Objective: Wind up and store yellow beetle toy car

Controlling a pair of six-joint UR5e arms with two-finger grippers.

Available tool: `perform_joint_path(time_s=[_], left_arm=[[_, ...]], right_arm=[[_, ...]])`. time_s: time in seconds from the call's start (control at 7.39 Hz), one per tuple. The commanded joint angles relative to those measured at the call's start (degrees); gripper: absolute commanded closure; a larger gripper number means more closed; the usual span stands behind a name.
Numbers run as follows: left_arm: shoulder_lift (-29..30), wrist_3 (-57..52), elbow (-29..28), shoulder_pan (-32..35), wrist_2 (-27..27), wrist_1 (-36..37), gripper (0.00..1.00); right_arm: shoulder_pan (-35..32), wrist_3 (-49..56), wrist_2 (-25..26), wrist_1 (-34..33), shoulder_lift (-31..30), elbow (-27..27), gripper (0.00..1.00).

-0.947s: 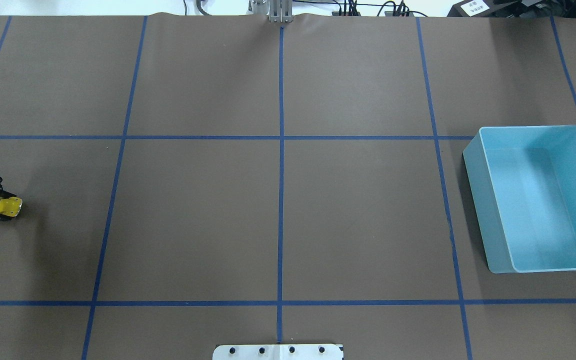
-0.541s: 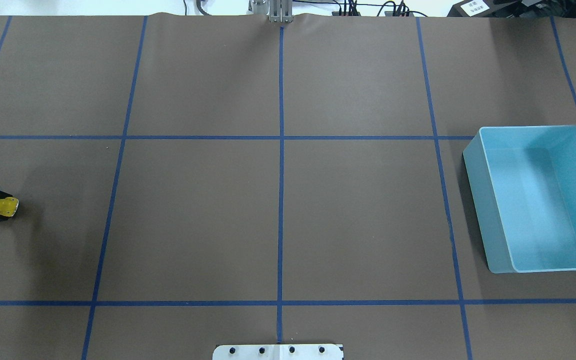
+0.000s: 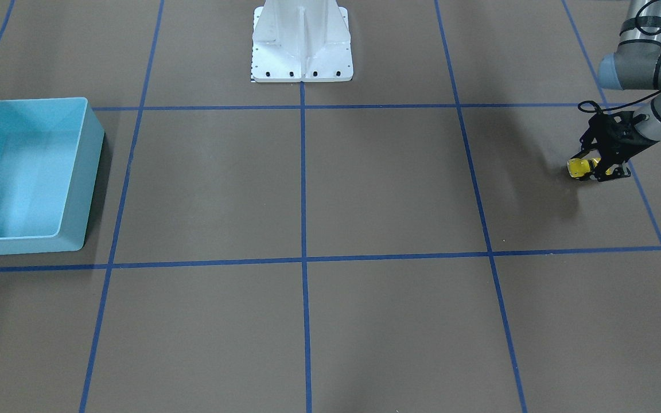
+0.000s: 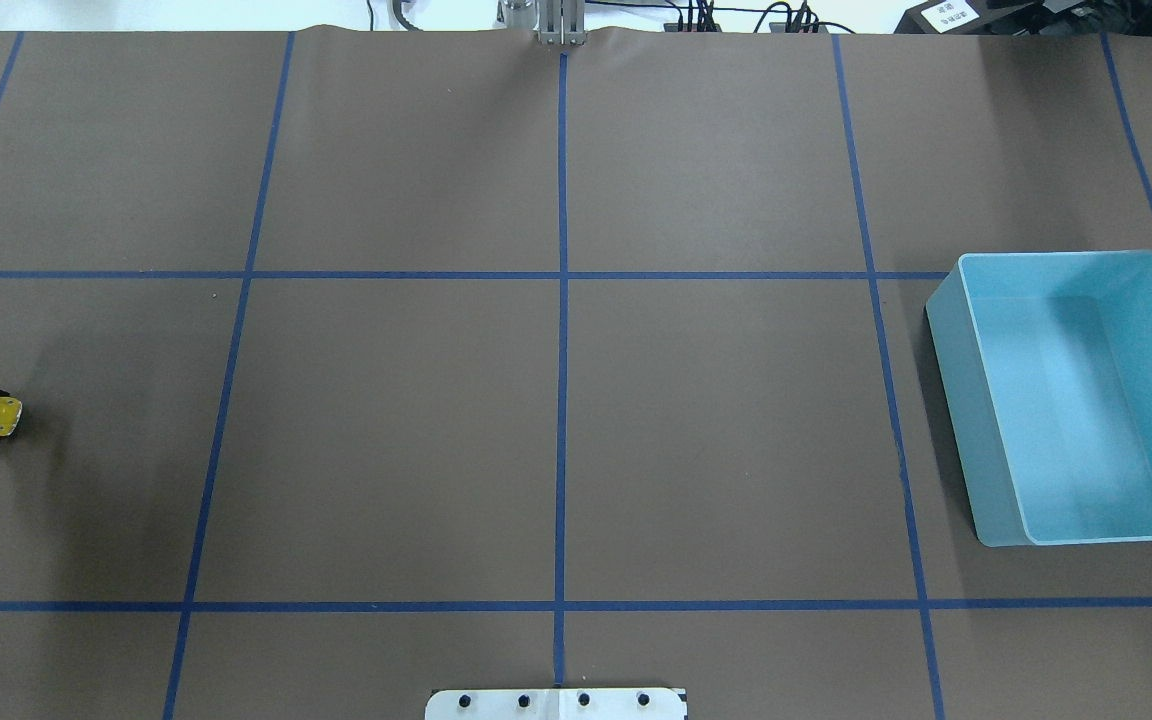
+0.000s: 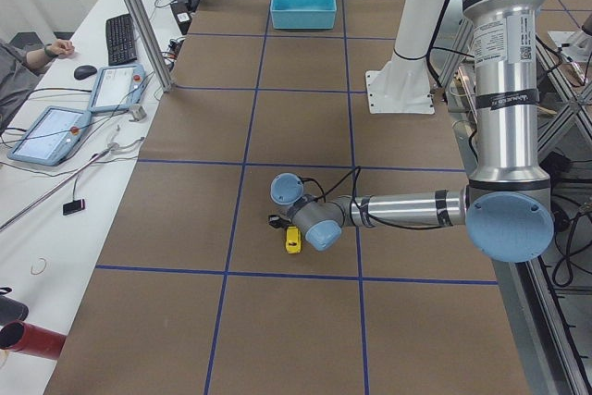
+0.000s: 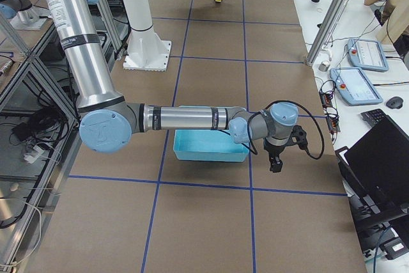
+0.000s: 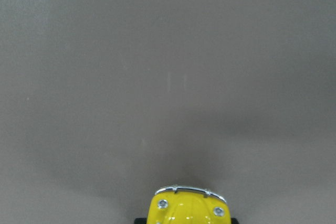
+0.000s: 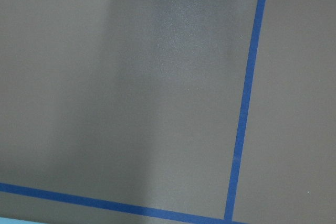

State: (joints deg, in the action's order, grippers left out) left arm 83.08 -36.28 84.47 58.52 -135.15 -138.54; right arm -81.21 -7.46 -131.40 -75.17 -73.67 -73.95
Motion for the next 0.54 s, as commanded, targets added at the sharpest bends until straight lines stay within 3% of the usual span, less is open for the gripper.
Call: perform_joint_path(time_s=[0.0, 0.41], left_arm=[[-0.64, -2.19, -0.45, 0.37, -0.21, -0.15, 1.0], [-0.73, -4.05, -1.68, 1.51, -0.29, -0.24, 1.0]], right_arm=[[0.0, -0.01, 0.0, -0.07, 0.02, 0.03, 0.0], [0.0, -0.01, 0.0, -0.07, 0.02, 0.03, 0.0]])
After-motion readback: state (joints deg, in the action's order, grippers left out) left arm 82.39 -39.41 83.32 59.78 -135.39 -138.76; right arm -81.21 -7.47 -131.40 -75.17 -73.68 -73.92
